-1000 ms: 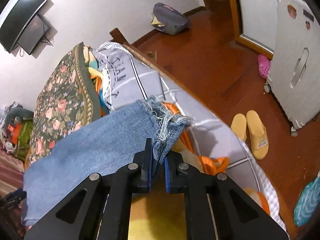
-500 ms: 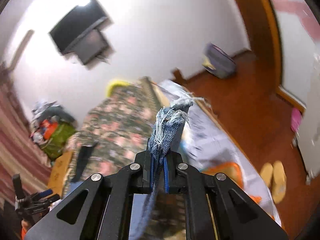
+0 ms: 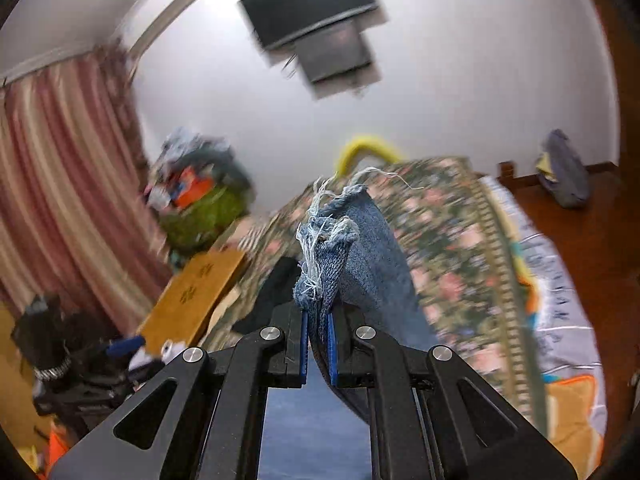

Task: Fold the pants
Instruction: 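Fold the hem over onto the jeans with the right gripper and release, then grasp the folded jeans at the waistband with the left gripper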

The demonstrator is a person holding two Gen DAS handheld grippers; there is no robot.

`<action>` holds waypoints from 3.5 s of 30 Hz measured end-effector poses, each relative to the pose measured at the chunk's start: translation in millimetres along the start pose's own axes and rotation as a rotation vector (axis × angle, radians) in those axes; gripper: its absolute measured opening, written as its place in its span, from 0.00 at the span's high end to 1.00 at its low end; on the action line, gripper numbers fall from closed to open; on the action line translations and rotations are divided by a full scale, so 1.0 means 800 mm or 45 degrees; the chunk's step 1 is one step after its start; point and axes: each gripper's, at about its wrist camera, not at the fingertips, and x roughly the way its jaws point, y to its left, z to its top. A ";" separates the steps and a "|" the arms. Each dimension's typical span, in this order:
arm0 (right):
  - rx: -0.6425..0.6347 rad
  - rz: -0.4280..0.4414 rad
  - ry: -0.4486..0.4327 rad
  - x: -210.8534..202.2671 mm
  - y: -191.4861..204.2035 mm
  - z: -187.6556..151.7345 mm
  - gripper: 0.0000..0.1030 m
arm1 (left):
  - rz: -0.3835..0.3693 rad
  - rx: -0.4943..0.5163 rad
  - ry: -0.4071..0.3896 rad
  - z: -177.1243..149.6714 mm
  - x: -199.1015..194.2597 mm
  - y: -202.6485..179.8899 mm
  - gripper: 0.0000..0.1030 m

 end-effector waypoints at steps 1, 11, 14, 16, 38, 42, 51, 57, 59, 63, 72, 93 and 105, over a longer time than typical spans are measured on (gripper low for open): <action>-0.024 0.015 0.048 0.016 0.011 -0.011 0.94 | 0.009 -0.015 -0.003 -0.004 -0.004 0.010 0.10; -0.180 0.061 0.468 0.134 0.078 -0.122 0.93 | 0.063 -0.084 0.081 -0.038 0.003 0.055 0.10; -0.188 0.059 0.581 0.152 0.081 -0.148 0.88 | 0.079 -0.088 0.104 -0.044 0.010 0.058 0.10; -0.208 0.065 0.638 0.152 0.087 -0.156 0.83 | 0.089 -0.088 0.116 -0.046 0.014 0.058 0.10; -0.205 -0.107 0.328 0.059 -0.051 -0.045 0.37 | 0.028 0.063 0.185 0.032 0.123 -0.050 0.03; -0.150 -0.125 0.447 0.089 -0.085 -0.064 0.37 | 0.023 0.101 0.348 0.021 0.184 -0.063 0.03; -0.124 -0.078 0.670 0.127 -0.124 -0.135 0.37 | 0.214 0.306 0.517 -0.036 0.254 -0.055 0.02; -0.096 -0.066 0.640 0.104 -0.129 -0.149 0.37 | 0.217 0.307 0.494 -0.044 0.234 -0.047 0.02; -0.092 -0.080 0.626 0.095 -0.127 -0.154 0.37 | 0.227 0.322 0.490 -0.048 0.225 -0.047 0.02; -0.061 -0.101 0.612 0.083 -0.128 -0.161 0.37 | 0.245 0.343 0.475 -0.060 0.204 -0.045 0.02; -0.042 -0.197 0.571 0.047 -0.121 -0.171 0.37 | 0.266 0.306 0.411 -0.086 0.150 -0.027 0.03; -0.184 -0.081 0.265 0.030 0.022 -0.074 0.36 | 0.477 -0.048 0.058 -0.078 -0.015 0.137 0.03; -0.265 0.010 0.625 0.158 0.084 -0.154 0.36 | 0.181 -0.583 0.517 -0.193 0.019 0.255 0.03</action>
